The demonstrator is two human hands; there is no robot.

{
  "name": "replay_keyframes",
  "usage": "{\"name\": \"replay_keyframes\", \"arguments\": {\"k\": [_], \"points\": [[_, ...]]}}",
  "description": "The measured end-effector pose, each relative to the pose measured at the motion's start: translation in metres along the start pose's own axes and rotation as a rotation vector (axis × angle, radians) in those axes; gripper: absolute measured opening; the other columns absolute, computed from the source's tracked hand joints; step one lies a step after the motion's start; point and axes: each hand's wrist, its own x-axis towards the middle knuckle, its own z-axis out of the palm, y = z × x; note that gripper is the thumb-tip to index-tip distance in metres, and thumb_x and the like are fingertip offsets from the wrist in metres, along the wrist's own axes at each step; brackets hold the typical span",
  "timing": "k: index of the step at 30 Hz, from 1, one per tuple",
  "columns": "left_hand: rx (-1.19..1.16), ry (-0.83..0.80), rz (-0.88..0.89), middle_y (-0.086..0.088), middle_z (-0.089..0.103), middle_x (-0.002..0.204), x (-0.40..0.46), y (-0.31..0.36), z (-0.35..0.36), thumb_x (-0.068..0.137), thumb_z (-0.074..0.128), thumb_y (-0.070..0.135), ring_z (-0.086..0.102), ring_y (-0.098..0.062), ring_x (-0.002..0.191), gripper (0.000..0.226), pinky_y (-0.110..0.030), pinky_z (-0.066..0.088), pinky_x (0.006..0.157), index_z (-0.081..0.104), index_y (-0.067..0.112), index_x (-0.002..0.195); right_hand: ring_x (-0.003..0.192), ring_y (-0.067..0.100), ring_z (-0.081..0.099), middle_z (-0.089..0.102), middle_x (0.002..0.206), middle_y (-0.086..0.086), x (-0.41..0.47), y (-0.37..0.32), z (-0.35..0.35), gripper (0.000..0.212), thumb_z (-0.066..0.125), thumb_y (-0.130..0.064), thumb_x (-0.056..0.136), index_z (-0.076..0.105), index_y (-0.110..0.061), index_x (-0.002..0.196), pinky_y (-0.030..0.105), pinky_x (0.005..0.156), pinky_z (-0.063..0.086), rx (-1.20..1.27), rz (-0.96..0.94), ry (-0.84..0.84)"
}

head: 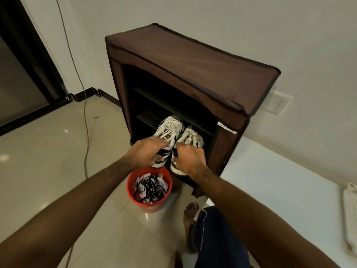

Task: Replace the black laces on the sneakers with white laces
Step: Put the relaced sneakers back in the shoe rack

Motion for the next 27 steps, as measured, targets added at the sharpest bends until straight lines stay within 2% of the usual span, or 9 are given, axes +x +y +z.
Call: {"name": "replay_keyframes", "arguments": {"k": [4, 11, 15, 19, 22, 25, 27], "points": [[-0.011, -0.001, 0.024, 0.004, 0.063, 0.122, 0.031, -0.018, 0.021, 0.086, 0.078, 0.029, 0.054, -0.017, 0.121, 0.046, -0.019, 0.036, 0.087, 0.061, 0.021, 0.128, 0.107, 0.025, 0.069, 0.07, 0.116, 0.004, 0.033, 0.005, 0.015, 0.039, 0.066, -0.044, 0.095, 0.06, -0.017, 0.123, 0.033, 0.079, 0.05, -0.072, 0.075, 0.007], [-0.015, -0.014, 0.058, 0.0, 0.061, 0.129, 0.076, -0.036, 0.056, 0.088, 0.077, 0.025, 0.051, -0.02, 0.126, 0.049, -0.026, 0.039, 0.101, 0.06, 0.019, 0.133, 0.113, 0.023, 0.067, 0.069, 0.122, 0.005, 0.069, 0.037, 0.04, 0.042, 0.064, -0.046, 0.096, 0.059, -0.017, 0.125, 0.032, 0.079, 0.046, -0.146, 0.158, -0.021], [-0.033, -0.01, 0.047, 0.001, 0.058, 0.129, 0.101, -0.031, 0.065, 0.088, 0.077, 0.025, 0.049, -0.018, 0.126, 0.049, -0.021, 0.035, 0.089, 0.058, 0.02, 0.132, 0.114, 0.025, 0.067, 0.069, 0.123, 0.005, 0.071, 0.043, 0.05, 0.041, 0.064, -0.043, 0.097, 0.057, -0.017, 0.128, 0.034, 0.086, 0.049, -0.124, 0.141, -0.034], [-0.024, -0.025, -0.039, -0.004, 0.055, 0.131, 0.109, -0.031, 0.069, 0.084, 0.081, 0.028, 0.05, -0.023, 0.123, 0.057, -0.033, 0.046, 0.091, 0.057, 0.017, 0.134, 0.116, 0.027, 0.066, 0.068, 0.125, 0.007, 0.068, 0.049, 0.054, 0.045, 0.065, -0.043, 0.096, 0.054, -0.015, 0.129, 0.036, 0.088, 0.049, -0.103, 0.149, -0.048], [0.072, -0.036, -0.067, -0.008, 0.053, 0.128, 0.104, -0.025, 0.068, 0.084, 0.08, 0.032, 0.051, -0.027, 0.117, 0.06, -0.038, 0.042, 0.1, 0.054, 0.012, 0.134, 0.122, 0.028, 0.061, 0.063, 0.131, 0.01, 0.066, 0.049, 0.057, 0.053, 0.065, -0.043, 0.096, 0.046, -0.011, 0.134, 0.037, 0.091, 0.05, -0.06, 0.162, -0.083], [0.151, 0.02, -0.111, -0.009, 0.054, 0.128, 0.093, -0.004, 0.062, 0.082, 0.08, 0.03, 0.052, -0.03, 0.12, 0.06, -0.047, 0.038, 0.11, 0.053, 0.009, 0.131, 0.131, 0.029, 0.051, 0.049, 0.142, 0.014, 0.056, 0.047, 0.051, 0.062, 0.067, -0.037, 0.094, 0.039, -0.007, 0.14, 0.038, 0.099, 0.048, 0.026, 0.159, -0.102], [0.167, 0.124, -0.111, -0.008, 0.057, 0.12, 0.084, 0.009, 0.059, 0.079, 0.077, 0.024, 0.056, -0.031, 0.112, 0.048, -0.049, 0.045, 0.098, 0.058, 0.011, 0.121, 0.132, 0.029, 0.047, 0.043, 0.143, 0.015, 0.046, 0.041, 0.05, 0.062, 0.065, -0.032, 0.094, 0.037, -0.005, 0.141, 0.038, 0.102, 0.049, 0.034, 0.084, -0.062]]}}
